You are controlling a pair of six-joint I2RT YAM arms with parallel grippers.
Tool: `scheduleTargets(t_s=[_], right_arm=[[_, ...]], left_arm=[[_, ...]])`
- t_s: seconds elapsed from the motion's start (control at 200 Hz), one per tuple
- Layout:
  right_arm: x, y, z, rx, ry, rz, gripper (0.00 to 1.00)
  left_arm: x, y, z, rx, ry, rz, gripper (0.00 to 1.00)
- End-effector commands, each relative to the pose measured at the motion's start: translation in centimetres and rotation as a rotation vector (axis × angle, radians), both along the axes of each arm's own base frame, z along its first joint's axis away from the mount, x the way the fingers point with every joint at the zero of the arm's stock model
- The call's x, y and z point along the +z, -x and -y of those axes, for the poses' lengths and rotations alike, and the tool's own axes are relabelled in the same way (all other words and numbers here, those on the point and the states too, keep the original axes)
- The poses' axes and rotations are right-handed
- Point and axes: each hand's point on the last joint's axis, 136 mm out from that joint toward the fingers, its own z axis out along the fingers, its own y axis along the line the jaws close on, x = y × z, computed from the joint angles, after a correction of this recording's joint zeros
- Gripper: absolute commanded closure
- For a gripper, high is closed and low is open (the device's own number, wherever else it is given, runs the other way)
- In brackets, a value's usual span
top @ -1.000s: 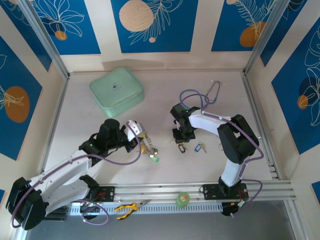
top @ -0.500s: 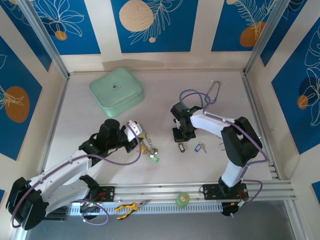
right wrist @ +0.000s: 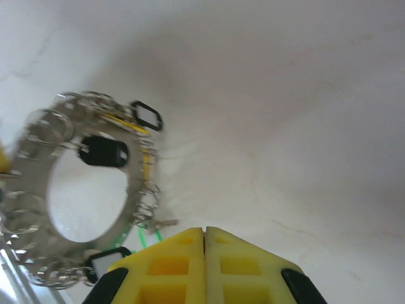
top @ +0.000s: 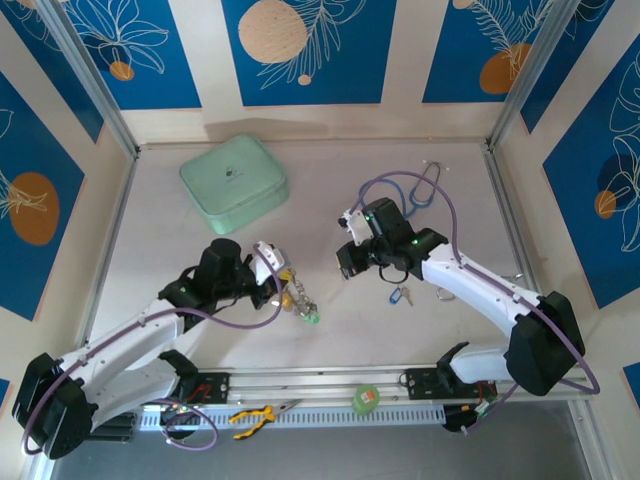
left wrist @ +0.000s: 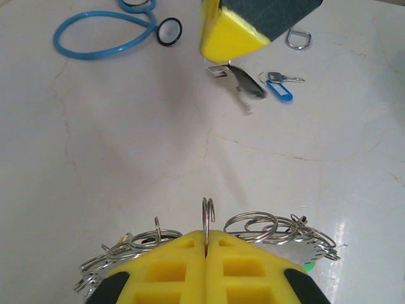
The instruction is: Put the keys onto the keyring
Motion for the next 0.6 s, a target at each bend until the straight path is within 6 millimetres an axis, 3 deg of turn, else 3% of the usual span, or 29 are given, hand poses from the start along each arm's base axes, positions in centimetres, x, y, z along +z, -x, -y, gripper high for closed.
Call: scheduleTargets(t_s=[0.0,0.31,0.595], right_arm=[[2.3,1.4,-2.3,0.16,-0.109,0.079,1.0],[3.1,4.4,-5.1,0.318,-0.164,0.081,1.0],[3.2,5.2,-6.8,0.387,-0.166,0.14,1.0]], left_arm=[[1.2,0.8,1.0,-0.049,0.047,-0.031,1.0],[1.0,0.9,1.4,-0.063,0.057,-0.049,1.0],[1.4,1.0,1.4,-0.059,0.078,-0.052,1.0]])
